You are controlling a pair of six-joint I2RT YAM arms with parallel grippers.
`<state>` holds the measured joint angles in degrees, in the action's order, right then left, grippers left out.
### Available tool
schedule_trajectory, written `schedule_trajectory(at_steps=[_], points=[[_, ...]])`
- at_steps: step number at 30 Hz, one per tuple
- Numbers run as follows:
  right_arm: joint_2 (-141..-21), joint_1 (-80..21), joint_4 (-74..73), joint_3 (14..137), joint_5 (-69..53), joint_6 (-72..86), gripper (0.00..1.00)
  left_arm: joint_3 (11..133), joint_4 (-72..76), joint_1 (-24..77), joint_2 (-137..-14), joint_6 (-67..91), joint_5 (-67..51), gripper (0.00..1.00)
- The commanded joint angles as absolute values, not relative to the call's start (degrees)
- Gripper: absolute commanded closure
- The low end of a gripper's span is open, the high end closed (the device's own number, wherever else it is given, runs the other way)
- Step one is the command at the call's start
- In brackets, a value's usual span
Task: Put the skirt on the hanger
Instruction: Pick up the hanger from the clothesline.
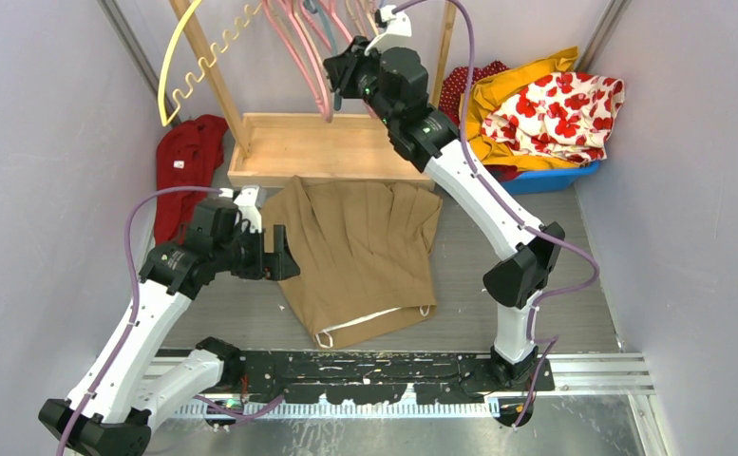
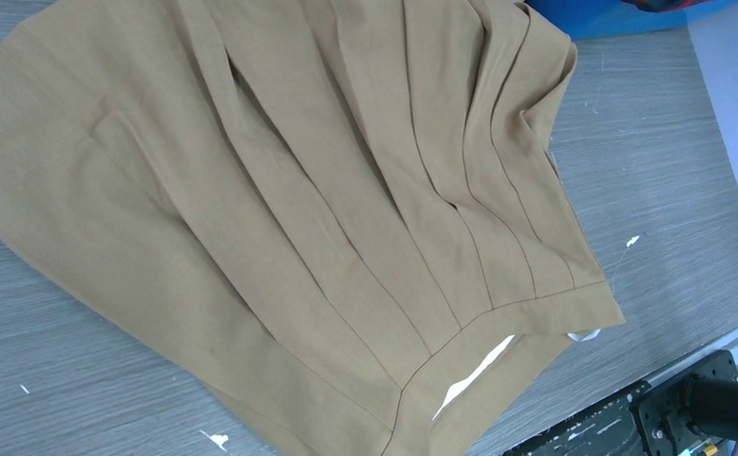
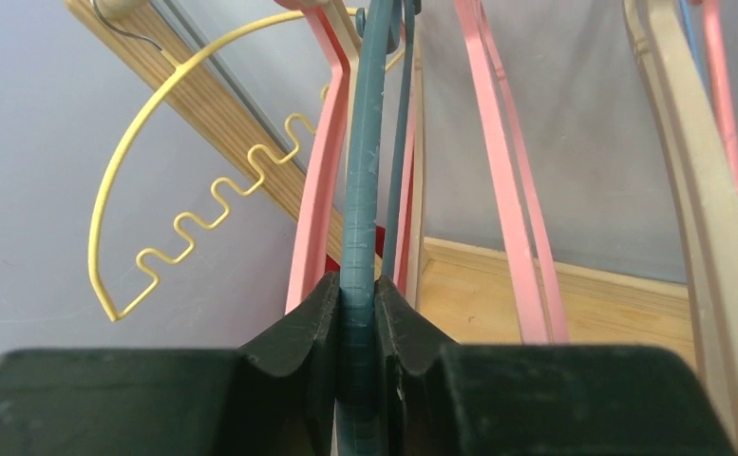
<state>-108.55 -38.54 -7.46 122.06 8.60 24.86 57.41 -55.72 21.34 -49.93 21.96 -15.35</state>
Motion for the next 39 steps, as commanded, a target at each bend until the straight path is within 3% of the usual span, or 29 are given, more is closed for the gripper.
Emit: schedule_trajectory(at_steps=[1,14,23,39], points=[[-107.8,-38.1,-7.6,127.8,8.0,21.9,0.99,59.3,-55.8,21.1,-49.1,21.4,-14.7,0.13],[-103.3,-38.5,-15.9,128.9,3.2,19.1,0.99,60.1,-55.8,21.0,-49.1,21.8,-13.7,0.00],[-97.8,-38.7,-12.2,122.0,4.7,15.8,0.99,60.3,-55.7,21.0,-49.2,22.7,-13.4,0.01],[-108.8,-39.2,-8.9,135.6,1.9,11.6,0.99,61.4,-56.8,21.1,-49.7,22.2,-12.6,0.01]])
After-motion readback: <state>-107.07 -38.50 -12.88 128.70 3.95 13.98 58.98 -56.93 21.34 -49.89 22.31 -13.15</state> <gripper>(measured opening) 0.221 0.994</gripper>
